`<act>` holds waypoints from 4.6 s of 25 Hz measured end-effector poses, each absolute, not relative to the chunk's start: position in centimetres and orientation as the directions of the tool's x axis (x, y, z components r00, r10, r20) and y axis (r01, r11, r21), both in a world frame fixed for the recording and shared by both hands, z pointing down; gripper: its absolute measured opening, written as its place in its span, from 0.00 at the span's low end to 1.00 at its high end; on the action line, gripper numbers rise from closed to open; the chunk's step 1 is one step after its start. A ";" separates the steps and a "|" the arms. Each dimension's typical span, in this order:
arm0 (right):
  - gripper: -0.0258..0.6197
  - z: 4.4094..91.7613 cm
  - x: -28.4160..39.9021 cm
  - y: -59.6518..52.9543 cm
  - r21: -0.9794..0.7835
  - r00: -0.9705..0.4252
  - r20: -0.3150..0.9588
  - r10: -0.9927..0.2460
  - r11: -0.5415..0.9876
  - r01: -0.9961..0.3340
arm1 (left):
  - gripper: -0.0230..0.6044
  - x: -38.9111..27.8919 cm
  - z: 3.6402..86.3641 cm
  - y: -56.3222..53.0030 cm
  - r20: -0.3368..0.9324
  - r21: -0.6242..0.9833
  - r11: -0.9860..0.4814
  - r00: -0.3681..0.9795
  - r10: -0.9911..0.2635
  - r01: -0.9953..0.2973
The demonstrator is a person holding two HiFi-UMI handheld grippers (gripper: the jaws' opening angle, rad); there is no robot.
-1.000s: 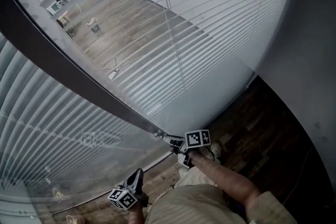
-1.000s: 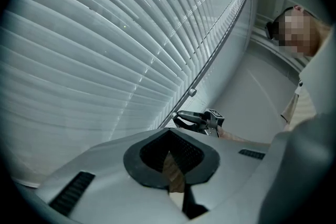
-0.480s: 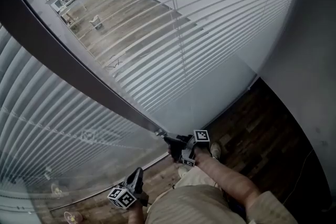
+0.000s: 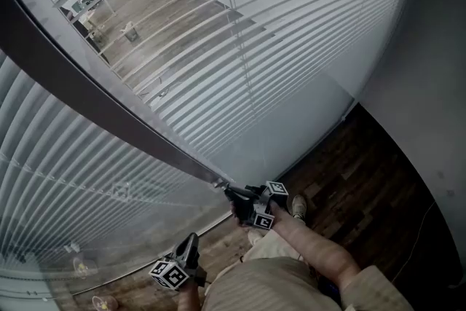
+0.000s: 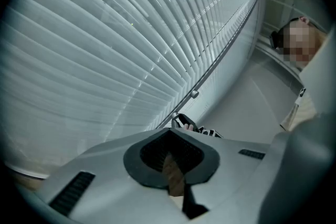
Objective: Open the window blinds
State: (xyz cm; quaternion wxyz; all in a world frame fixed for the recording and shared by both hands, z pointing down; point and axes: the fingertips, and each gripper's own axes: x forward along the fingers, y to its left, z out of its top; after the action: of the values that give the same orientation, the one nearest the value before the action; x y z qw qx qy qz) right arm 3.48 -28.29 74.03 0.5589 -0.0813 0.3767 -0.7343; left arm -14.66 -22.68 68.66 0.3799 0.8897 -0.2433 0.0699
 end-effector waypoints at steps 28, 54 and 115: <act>0.37 64.2 4.1 -25.3 -0.331 -0.392 0.287 -0.874 0.293 -0.897 | 0.06 -15.2 69.6 -24.7 0.300 0.645 -0.600 0.878 -0.372 -0.474; 0.23 62.8 5.0 -32.2 -0.194 -0.234 0.348 -0.908 0.175 -0.965 | 0.06 -17.5 70.3 -29.7 0.261 0.639 -0.583 0.854 -0.450 -0.502; 0.28 57.9 3.8 -31.2 0.189 -0.145 0.223 -0.964 0.189 -0.964 | 0.06 -17.3 70.4 -30.0 0.244 0.647 -0.605 0.878 -0.411 -0.463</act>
State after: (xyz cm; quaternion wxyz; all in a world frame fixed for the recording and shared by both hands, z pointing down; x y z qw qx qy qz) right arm 3.85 -31.16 57.87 -0.1479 -0.6369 0.7566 0.0006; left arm -17.30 -29.99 70.37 0.3711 0.8952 -0.2443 0.0349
